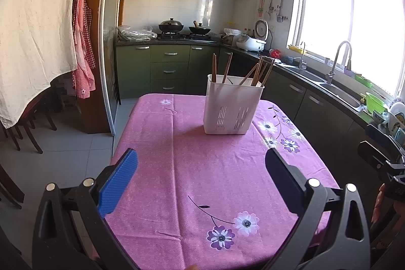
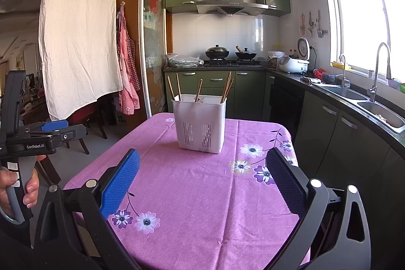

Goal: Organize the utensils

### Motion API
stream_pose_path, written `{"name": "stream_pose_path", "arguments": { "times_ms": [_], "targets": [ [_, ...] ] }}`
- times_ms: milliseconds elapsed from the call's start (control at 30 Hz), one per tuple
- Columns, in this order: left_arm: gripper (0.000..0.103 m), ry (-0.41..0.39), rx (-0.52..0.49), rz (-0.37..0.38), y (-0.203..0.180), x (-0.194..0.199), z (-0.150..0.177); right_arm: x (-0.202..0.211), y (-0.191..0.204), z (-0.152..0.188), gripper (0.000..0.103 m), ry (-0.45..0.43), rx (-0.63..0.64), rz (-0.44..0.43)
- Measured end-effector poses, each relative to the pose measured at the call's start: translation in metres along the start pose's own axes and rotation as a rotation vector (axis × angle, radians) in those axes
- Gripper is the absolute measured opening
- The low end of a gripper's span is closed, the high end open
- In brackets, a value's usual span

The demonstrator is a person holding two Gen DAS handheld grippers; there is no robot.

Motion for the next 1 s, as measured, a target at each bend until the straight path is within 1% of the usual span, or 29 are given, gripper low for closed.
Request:
{"name": "stream_pose_path", "arguments": {
  "times_ms": [600,1000],
  "targets": [
    [0.096,0.02,0.018,0.001,0.0053,-0.0024,0.0014,-0.0047,0.0023,0.0057,0.098,0.013,0.004,-0.006],
    [0.096,0.025,0.009,-0.015,0.0086,-0.0038,0.0029,-0.0084,0.0032,0.0092,0.098,0.021,0.007,-0.013]
  ]
}}
Point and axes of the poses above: each gripper's, at about its wrist camera, not at the fingertips, and x roughly against the way its jaws point, y to its left, z to its underside, the point moved 9 cm from there along -x, roughly the way its jaws point, and after that the axes turned 4 degrees about -z, right-handed, at the moved point
